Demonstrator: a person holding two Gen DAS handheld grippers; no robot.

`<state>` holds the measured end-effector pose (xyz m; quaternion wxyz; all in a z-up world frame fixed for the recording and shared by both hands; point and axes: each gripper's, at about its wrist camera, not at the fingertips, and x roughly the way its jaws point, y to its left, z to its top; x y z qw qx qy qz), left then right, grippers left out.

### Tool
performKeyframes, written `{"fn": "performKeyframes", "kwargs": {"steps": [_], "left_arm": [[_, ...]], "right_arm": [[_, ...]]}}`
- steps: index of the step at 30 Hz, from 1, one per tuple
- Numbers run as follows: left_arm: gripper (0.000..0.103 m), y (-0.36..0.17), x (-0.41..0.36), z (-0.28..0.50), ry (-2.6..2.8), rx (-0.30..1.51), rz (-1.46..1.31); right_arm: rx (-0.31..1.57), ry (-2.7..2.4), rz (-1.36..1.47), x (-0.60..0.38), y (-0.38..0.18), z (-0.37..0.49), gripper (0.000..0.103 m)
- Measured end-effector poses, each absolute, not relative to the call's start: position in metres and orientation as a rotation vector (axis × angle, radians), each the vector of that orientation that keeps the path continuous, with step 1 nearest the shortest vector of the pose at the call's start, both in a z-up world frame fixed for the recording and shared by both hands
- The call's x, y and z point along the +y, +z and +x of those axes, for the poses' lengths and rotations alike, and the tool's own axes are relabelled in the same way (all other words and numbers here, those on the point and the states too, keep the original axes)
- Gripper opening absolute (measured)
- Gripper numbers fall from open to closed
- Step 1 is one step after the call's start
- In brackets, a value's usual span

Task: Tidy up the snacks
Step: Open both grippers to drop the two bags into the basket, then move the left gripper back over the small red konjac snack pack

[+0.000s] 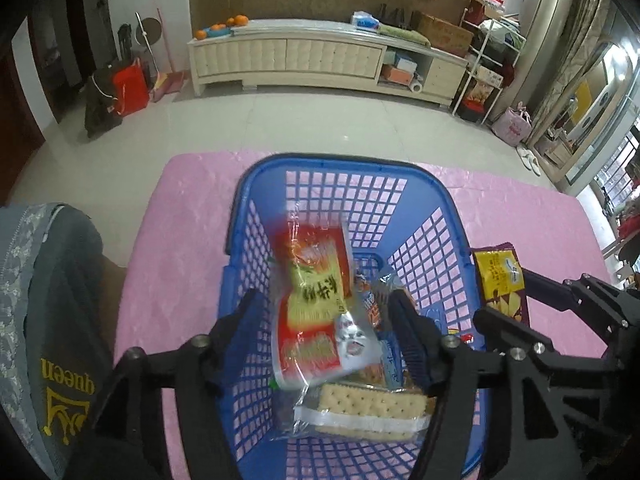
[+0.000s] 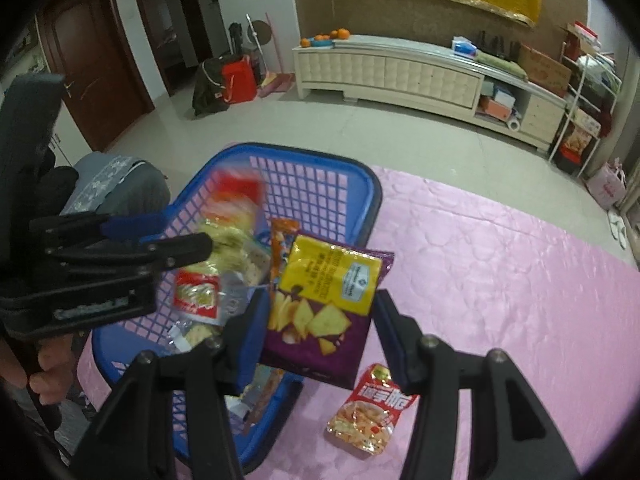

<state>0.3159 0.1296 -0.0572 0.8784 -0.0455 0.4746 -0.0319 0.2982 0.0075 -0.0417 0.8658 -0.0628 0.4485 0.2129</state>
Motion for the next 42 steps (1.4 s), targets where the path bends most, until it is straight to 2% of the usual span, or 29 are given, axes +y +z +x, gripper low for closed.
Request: {"fn": "performKeyframes", "kwargs": {"steps": [1,3,6,25,26,30,42], "left_arm": [[0.065,-0.053,0.131,0.312,-0.063,0.981,-0.088],[0.074,-0.044,0.132,0.303,-0.057,0.963,-0.069],[0.076,-0.037,0.137,0.294,-0.035,0.941,-0.039],[0.078,-0.061,0.182,0.283,0.053,0.963,-0.105],[0.078,-0.058,0.182,0.281,0.059,0.956,-0.104],[0.078,-0.046,0.18,0.27,0.065,0.946,-0.09],[0.078,0.013,0.123,0.229,0.034,0.87,-0.001]], "right_arm": [[0.937,0.447,-0.124,0.007,-0.04,0.297,0.057],[0.936,0.449,-0.12,0.007,-0.037,0.295,0.057],[0.933,0.462,-0.117,0.013,-0.03,0.292,0.057],[0.981,0.508,-0.267,0.074,-0.047,0.314,0.059],[0.979,0.509,-0.273,0.076,-0.047,0.313,0.06],[0.968,0.471,-0.263,0.072,-0.044,0.308,0.081],[0.934,0.429,-0.17,0.009,-0.002,0.263,0.085]]}}
